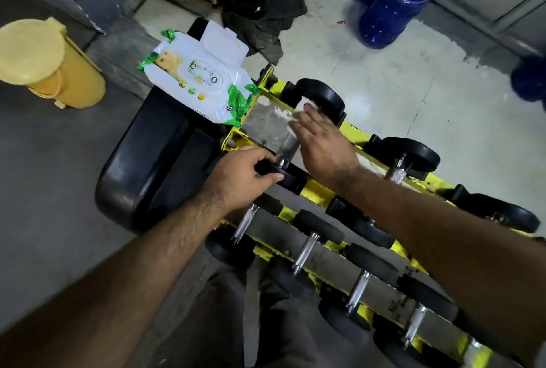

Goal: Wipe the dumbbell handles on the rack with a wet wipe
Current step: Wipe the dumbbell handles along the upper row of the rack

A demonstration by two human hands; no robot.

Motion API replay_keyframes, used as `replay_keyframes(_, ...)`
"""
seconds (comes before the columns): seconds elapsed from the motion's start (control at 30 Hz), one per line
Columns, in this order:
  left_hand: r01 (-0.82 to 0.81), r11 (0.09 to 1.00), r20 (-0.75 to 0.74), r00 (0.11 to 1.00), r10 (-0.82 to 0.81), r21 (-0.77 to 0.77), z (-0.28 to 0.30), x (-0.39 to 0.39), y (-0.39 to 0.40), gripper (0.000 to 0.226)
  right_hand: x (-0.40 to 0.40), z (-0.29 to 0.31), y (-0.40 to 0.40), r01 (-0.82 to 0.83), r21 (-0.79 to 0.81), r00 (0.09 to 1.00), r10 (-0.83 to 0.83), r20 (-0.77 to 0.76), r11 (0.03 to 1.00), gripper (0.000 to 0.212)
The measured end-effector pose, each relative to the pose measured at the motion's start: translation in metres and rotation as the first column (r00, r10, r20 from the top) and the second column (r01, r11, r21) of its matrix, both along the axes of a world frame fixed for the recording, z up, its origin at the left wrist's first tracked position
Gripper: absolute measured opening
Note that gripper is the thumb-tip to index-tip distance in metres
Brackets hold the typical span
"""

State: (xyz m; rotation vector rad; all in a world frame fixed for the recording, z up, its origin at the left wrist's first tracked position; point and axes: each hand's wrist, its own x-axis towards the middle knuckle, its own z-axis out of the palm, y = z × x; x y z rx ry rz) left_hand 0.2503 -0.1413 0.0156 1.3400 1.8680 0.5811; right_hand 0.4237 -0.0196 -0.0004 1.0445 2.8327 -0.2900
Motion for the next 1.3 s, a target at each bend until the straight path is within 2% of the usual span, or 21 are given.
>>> replay_keyframes(0.1,0.034,0.999,0.003,0.999,-0.034,-0.024,-0.001,-0.001,0.003,0.038,-0.001,0.004,0.001,-0.164,-0.016,0.984,0.164,0.070,0.986,0.057)
replay_keyframes(0.2,0.028,0.999,-0.029,0.999,-0.029,-0.025,-0.001,0.005,0.001,0.042,-0.008,0.014,0.013,-0.058,0.027,0.993,0.054,0.109,0.998,0.049)
replay_keyframes(0.33,-0.046,0.998,0.017,0.999,0.047,-0.046,0.002,0.009,0.000,0.044,-0.018,0.017,0.011,-0.162,0.008,0.973,0.158,0.168,0.987,0.046)
replay_keyframes(0.43,-0.026,0.999,0.033,0.999,0.028,-0.043,0.001,0.009,0.000,0.040,-0.019,0.023,0.014,-0.064,0.044,0.976,0.053,0.209,0.997,0.045)
replay_keyframes(0.57,-0.011,0.999,0.113,0.994,0.016,-0.043,0.000,-0.001,0.004,0.032,-0.021,0.023,0.004,-0.176,-0.028,0.954,0.178,0.241,0.984,0.046)
replay_keyframes(0.7,-0.022,0.999,0.098,0.995,0.027,-0.049,0.004,0.000,0.005,0.034,-0.026,0.032,0.014,-0.039,0.036,0.958,0.028,0.284,0.999,0.047)
replay_keyframes(0.77,-0.042,0.998,0.091,0.995,0.046,-0.050,0.005,0.002,0.005,0.035,-0.029,0.024,0.002,-0.136,-0.008,0.939,0.132,0.319,0.991,0.039)
replay_keyframes(0.83,-0.055,0.997,0.092,0.994,0.059,-0.053,0.005,0.006,0.004,0.038,-0.023,0.023,0.002,-0.196,-0.069,0.941,0.207,0.268,0.978,0.033)
replay_keyframes(0.9,-0.076,0.996,0.080,0.994,0.080,-0.055,0.006,0.010,0.002,0.042,-0.014,0.028,0.015,-0.106,-0.007,0.968,0.105,0.229,0.994,0.041)
replay_keyframes(0.97,-0.101,0.993,0.070,0.992,0.105,-0.062,0.006,0.012,0.000,0.047,-0.016,0.029,0.017,-0.023,0.036,0.963,0.013,0.268,0.999,0.047)
replay_keyframes(1.03,-0.113,0.991,0.080,0.990,0.118,-0.070,0.008,0.012,-0.001,0.050,-0.020,0.022,0.000,-0.140,-0.032,0.951,0.143,0.275,0.990,0.043)
replay_keyframes(1.07,-0.111,0.991,0.078,0.990,0.116,-0.073,0.010,0.011,-0.001,0.051,-0.020,0.020,-0.007,-0.218,-0.102,0.943,0.236,0.232,0.971,0.040)
replay_keyframes(1.13,-0.103,0.991,0.064,0.992,0.108,-0.083,0.013,0.012,-0.002,0.051,-0.014,0.025,-0.001,-0.271,-0.154,0.944,0.293,0.152,0.950,0.036)
replay_keyframes(1.23,-0.100,0.991,0.062,0.992,0.105,-0.087,0.015,0.012,-0.004,0.051,-0.008,0.030,0.021,-0.125,0.010,0.983,0.122,0.135,0.992,0.034)
replay_keyframes(1.3,-0.100,0.991,0.072,0.992,0.106,-0.090,0.016,0.011,-0.004,0.051,-0.013,0.025,0.008,-0.139,0.010,0.973,0.134,0.190,0.990,0.033)
